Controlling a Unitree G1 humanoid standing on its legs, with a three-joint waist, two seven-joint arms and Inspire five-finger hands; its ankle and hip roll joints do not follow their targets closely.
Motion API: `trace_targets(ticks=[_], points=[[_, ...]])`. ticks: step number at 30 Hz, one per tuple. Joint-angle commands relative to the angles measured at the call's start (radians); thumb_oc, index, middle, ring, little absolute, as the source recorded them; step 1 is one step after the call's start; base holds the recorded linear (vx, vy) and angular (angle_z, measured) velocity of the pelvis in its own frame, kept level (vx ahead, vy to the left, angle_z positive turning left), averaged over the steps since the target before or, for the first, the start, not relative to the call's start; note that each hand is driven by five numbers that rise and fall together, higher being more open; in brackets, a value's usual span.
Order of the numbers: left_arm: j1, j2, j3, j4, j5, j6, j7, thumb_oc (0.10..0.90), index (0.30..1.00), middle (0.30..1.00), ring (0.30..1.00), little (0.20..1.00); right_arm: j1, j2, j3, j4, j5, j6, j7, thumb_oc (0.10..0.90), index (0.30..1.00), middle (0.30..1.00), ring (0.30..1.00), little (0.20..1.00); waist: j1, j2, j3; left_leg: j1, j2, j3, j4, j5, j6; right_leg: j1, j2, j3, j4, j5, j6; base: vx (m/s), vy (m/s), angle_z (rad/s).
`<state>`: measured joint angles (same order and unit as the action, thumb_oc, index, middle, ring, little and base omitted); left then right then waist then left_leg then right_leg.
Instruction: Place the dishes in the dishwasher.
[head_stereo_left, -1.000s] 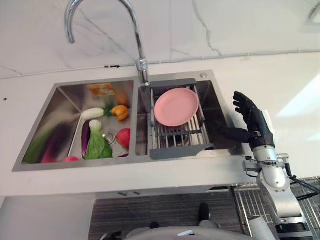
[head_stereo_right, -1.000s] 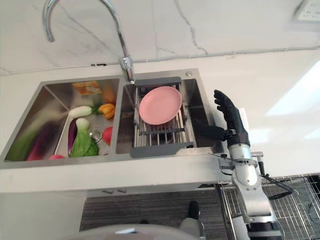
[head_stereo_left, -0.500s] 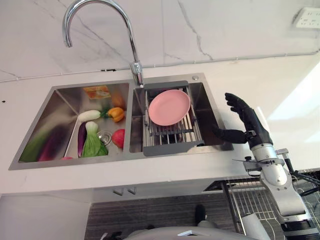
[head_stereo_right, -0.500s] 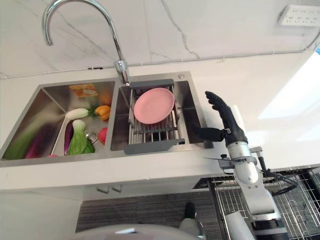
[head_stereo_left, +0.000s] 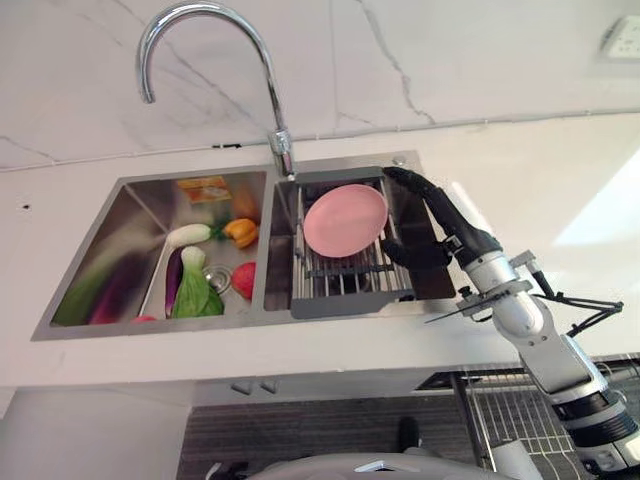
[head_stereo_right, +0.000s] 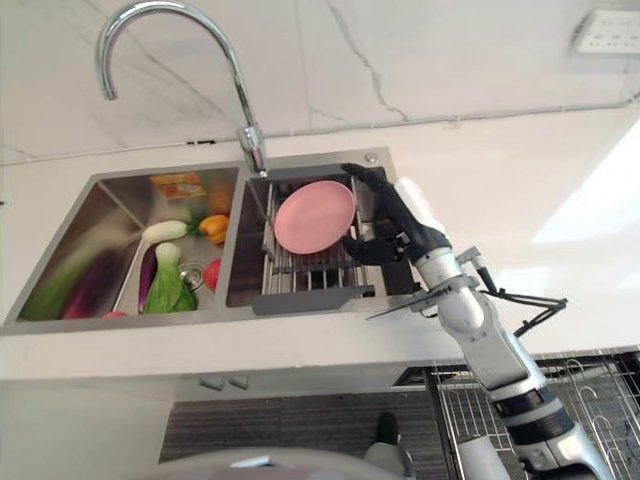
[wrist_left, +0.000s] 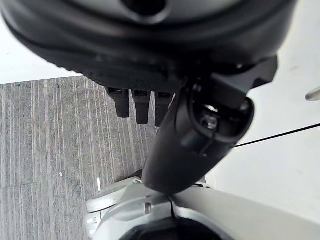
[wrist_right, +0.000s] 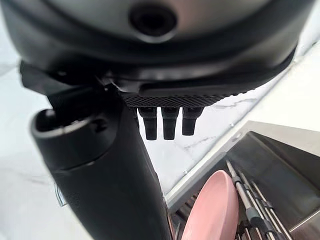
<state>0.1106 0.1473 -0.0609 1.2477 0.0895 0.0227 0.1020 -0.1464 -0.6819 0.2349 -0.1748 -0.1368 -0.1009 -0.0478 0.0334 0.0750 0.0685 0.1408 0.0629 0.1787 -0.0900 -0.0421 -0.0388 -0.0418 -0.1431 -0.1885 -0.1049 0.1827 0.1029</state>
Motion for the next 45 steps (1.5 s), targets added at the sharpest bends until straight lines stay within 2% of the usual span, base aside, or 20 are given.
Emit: trace_targets(ticks=[1,10,15,23,30,38,44,45], points=[[-0.046,0.017,-0.051,0.091,0.026,-0.019,-0.005,0.8,0.9,0.9,0.9,0.9,-0.149,-0.071,-0.03,-0.013,-0.138,-0.071,-0.071,0.8,0.9,0.9,0.9,0.9,0.023,-0.057,-0.019,-0.018,-0.01,-0.02,0.003,-0.04,-0.036,0.109,-0.072,-0.026,0.028,-0.149,0.077,0.04,-0.016,0.24],[-0.056,0.033,-0.072,0.099,0.05,-0.027,-0.014,0.8,0.9,0.9,0.9,0.9,-0.178,-0.176,0.005,0.022,-0.184,-0.078,-0.059,0.8,0.9,0.9,0.9,0.9,0.028,-0.075,-0.02,-0.017,-0.004,-0.028,0.003,-0.043,-0.039,0.112,-0.068,-0.036,0.037,-0.158,0.077,0.01,-0.002,0.08],[-0.057,0.038,-0.069,0.101,0.051,-0.027,-0.015,0.8,0.9,0.9,0.9,0.9,-0.182,-0.186,0.027,0.031,-0.207,-0.08,-0.05,0.8,0.9,0.9,0.9,0.9,0.03,-0.078,-0.02,-0.016,-0.004,-0.028,0.003,-0.045,-0.038,0.111,-0.069,-0.034,0.039,-0.159,0.076,0.0,0.0,0.0],[-0.055,0.038,-0.078,0.093,0.048,-0.031,-0.018,0.8,0.9,0.9,0.9,0.9,-0.228,-0.181,0.121,0.08,-0.268,-0.084,-0.046,0.8,0.9,0.9,0.9,0.9,0.038,-0.08,-0.022,-0.009,-0.005,-0.027,0.003,-0.049,-0.037,0.119,-0.072,-0.035,0.036,-0.161,0.078,0.0,0.0,0.0],[-0.055,0.037,-0.098,0.082,0.037,-0.036,0.001,0.8,0.9,0.9,0.9,0.9,-0.34,-0.166,0.242,0.182,-0.403,-0.05,-0.099,0.8,0.9,0.9,0.9,0.9,0.056,-0.082,-0.018,-0.015,-0.007,-0.043,0.003,-0.047,-0.037,0.124,-0.076,-0.048,0.036,-0.162,0.077,0.0,0.003,0.03],[-0.052,0.043,-0.098,0.086,0.012,-0.036,0.027,0.8,0.9,0.9,0.9,0.9,-0.454,-0.157,0.325,0.352,-0.603,0.038,-0.173,0.8,0.9,0.9,0.9,0.9,0.079,-0.09,-0.005,-0.037,-0.01,-0.068,0.003,-0.041,-0.04,0.12,-0.079,-0.073,0.04,-0.162,0.077,-0.01,0.002,0.13],[-0.051,0.054,-0.144,0.062,0.084,-0.048,0.078,0.8,0.9,0.9,0.9,0.9,-0.482,-0.136,0.369,0.419,-0.733,0.069,-0.237,0.8,0.9,0.9,0.9,0.9,0.095,-0.094,0.002,-0.048,-0.013,-0.084,0.003,-0.04,-0.041,0.121,-0.085,-0.089,0.042,-0.163,0.079,0.0,0.0,0.12],[-0.054,0.055,-0.15,0.056,0.087,-0.05,0.088,0.8,0.9,0.9,0.9,0.9,-0.479,-0.134,0.368,0.426,-0.744,0.077,-0.253,0.707,0.761,0.761,0.761,0.761,0.098,-0.094,0.003,-0.05,-0.013,-0.087,0.003,-0.04,-0.041,0.12,-0.086,-0.092,0.043,-0.163,0.079,-0.02,-0.003,0.1]])
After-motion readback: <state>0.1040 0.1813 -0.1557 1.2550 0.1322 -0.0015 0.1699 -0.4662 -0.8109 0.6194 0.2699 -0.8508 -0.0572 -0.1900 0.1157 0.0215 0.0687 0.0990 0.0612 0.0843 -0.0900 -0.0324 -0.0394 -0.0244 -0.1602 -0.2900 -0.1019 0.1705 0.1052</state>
